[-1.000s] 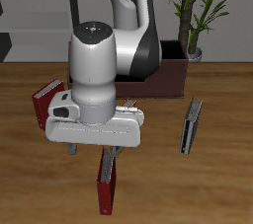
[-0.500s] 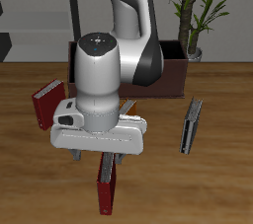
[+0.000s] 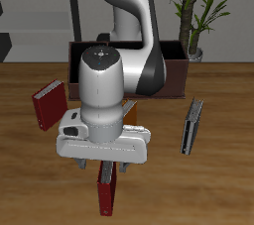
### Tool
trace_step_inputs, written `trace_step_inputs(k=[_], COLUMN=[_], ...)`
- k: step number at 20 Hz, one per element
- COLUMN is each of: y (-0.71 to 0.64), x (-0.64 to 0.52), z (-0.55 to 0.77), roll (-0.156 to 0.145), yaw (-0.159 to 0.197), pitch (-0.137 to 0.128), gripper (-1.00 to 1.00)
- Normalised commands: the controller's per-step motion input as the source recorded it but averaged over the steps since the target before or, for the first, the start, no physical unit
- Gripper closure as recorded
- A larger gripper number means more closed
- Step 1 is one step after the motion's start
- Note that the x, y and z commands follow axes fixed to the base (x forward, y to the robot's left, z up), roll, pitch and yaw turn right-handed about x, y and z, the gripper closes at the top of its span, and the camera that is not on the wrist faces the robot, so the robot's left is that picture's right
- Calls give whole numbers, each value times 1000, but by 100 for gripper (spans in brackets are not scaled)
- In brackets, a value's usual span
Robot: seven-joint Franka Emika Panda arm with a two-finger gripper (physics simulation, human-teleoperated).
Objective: Place the left red book into the back desk caddy's back compartment
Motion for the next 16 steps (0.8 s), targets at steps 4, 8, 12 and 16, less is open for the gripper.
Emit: trace_step_inputs(k=[4,8,12,16], y=[70,204,-60,-125], x=[-33,30,19,18], z=[-172,-394,-163,-173], roll=[18,24,-7,-6], yaw=[-4,18,-29,0], pitch=[11,39,31,29], gripper=[-100,-100,-100,100])
